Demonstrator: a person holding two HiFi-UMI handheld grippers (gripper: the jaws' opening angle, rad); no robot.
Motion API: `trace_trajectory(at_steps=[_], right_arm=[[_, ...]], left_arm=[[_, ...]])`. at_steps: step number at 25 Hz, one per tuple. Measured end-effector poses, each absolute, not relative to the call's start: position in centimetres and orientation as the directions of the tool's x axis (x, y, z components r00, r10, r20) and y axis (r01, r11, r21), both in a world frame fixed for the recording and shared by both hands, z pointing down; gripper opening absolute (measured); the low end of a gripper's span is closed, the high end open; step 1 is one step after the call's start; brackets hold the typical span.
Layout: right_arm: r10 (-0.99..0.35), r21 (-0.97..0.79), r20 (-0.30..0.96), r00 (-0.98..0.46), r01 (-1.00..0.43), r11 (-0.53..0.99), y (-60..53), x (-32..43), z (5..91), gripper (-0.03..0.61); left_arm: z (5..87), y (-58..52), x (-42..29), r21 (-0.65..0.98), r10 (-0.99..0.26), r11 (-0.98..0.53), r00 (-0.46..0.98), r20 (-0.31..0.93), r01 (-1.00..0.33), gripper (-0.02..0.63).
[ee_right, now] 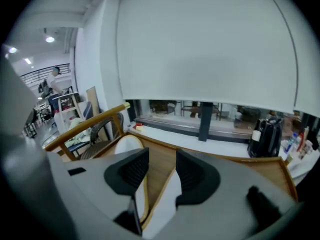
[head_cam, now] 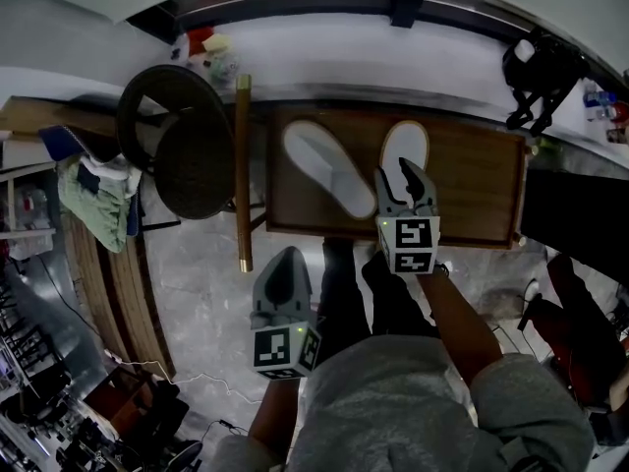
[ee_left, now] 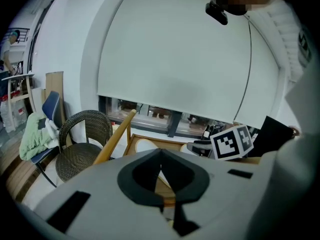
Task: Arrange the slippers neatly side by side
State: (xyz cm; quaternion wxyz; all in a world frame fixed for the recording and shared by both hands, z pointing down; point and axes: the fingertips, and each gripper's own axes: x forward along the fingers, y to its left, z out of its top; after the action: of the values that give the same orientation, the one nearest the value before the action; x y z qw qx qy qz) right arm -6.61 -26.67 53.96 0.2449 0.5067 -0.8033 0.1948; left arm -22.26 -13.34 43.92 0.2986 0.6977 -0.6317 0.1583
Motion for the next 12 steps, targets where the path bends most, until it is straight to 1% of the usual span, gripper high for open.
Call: trace_trajectory(at_steps=[3,6,9,12], right_arm=[[-0.648,-0.104,0.587,-0.486,-0.839,0.535,-25.8,-10.7,53.8,0.155],[-0.57,-0.145,0.604,-0.557,-0.78,0.609,-24.9,-13.9,54.7,0.155],[-0.521,-0.167,0.627,-0.579,-0.753,0.636,-24.5,-16.0,55.8,0.156],[-0.5,-0.172,0.651,-0.571,-0.753,0.635,-24.7,-17.1,57.2,0.155]], left_arm=[[43.9,-13.3,-23.3,0.221,-0.789,0.004,0.133,0.599,-0.975,0.015],[44.0,-13.4,-24.5,0.218,-0.79,0.011,0.125,0.6,-0.976,0.015],[44.0,-13.6,-26.0,0.214,-0.794,0.01,0.123,0.596,-0.977,0.015],[44.2,-13.9,-27.4,0.218,-0.796,0.019,0.117,0.594,-0.976,0.015]])
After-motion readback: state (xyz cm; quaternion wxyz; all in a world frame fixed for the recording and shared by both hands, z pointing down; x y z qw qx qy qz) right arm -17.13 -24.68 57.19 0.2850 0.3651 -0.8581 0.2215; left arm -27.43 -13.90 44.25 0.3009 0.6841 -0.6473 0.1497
